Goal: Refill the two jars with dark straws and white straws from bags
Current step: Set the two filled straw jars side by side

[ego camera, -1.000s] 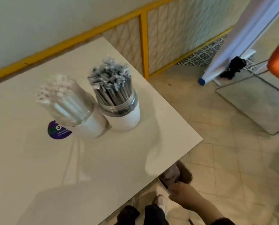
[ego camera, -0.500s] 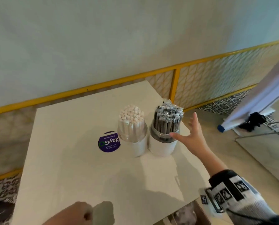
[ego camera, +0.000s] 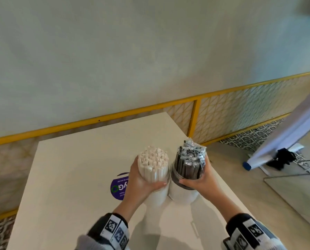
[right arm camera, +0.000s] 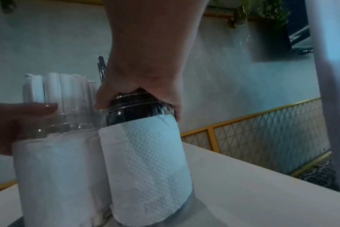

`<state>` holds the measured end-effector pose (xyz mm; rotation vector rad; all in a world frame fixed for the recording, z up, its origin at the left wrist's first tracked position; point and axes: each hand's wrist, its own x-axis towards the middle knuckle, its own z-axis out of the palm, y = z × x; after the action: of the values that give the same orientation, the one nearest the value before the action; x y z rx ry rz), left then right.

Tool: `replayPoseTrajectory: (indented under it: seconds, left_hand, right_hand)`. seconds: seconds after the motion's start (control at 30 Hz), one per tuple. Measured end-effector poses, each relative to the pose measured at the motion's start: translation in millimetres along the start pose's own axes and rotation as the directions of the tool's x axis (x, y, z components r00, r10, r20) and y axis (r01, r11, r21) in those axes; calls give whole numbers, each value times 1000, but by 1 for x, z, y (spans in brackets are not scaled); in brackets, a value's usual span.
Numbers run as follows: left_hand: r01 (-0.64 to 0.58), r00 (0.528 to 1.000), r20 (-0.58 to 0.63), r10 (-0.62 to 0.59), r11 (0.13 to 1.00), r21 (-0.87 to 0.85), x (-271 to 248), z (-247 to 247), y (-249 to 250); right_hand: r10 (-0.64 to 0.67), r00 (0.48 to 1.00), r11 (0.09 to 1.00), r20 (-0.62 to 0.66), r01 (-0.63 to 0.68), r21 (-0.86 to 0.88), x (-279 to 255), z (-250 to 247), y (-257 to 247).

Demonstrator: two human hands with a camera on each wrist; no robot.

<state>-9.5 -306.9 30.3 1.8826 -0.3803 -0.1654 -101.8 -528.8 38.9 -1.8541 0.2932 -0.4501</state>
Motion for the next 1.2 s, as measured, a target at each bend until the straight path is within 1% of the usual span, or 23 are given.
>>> replayPoseTrajectory:
  seconds: [0.1,0.17,0.27,0.33,0.47,0.57,0.67,0.7,0.77,0.87,0.93,1.0,1.07,1.13,1.2]
  left_hand:
    - [-29,997,-77,23,997,-76,4,7,3]
    - [-44,993,-113,32,994,-105,12,2,3]
    - [-36,984,-179,15,993,-115,35,-17,2]
    - [-26,975,-223,-4,991,-130,57,-35,2]
    - [-18,951,-307,-25,990,-137,114,-74,-1]
    - [-3,933,-359,-32,995,-96,153,-90,-6]
    - [10,912,-408,-44,996,-84,183,-95,-15]
    - [19,907,-417,-53,996,-86,190,-96,-19]
    - [28,905,-422,-63,996,-88,201,-95,-27]
    - [42,900,-428,-83,994,-103,211,-93,-41]
    - [52,897,-431,-101,991,-124,217,-92,-50]
    - [52,905,-413,-104,989,-136,222,-91,-54]
    - [33,918,-388,-81,991,-129,226,-87,-53]
    - [9,923,-381,-57,992,-125,228,-83,-53]
    - [11,919,-389,-61,992,-130,228,-79,-54]
  right_hand:
    - [19,1000,998,16,-18,-56,17,5,2]
    - [38,998,995,41,-34,-98,35,11,-1]
    - [18,996,999,88,-14,-50,70,21,-19]
    - [0,996,1000,85,2,-26,102,28,-33]
    - [-31,995,997,98,37,-67,173,49,-49]
    - [-39,997,996,69,45,-83,216,69,-48]
    - [-70,996,997,46,72,-38,244,90,-39]
    - [-70,996,997,52,72,-28,249,97,-37]
    - [-51,995,995,81,58,-86,257,110,-30]
    - [-50,997,982,60,59,-177,269,121,-15]
    - [-38,997,974,71,52,-220,275,123,-3]
    - [0,998,981,60,11,-191,280,122,7]
    - [19,999,991,41,-13,-133,284,121,13]
    - [17,998,996,63,-11,-92,287,123,15]
    - [14,996,997,89,-7,-83,289,127,16]
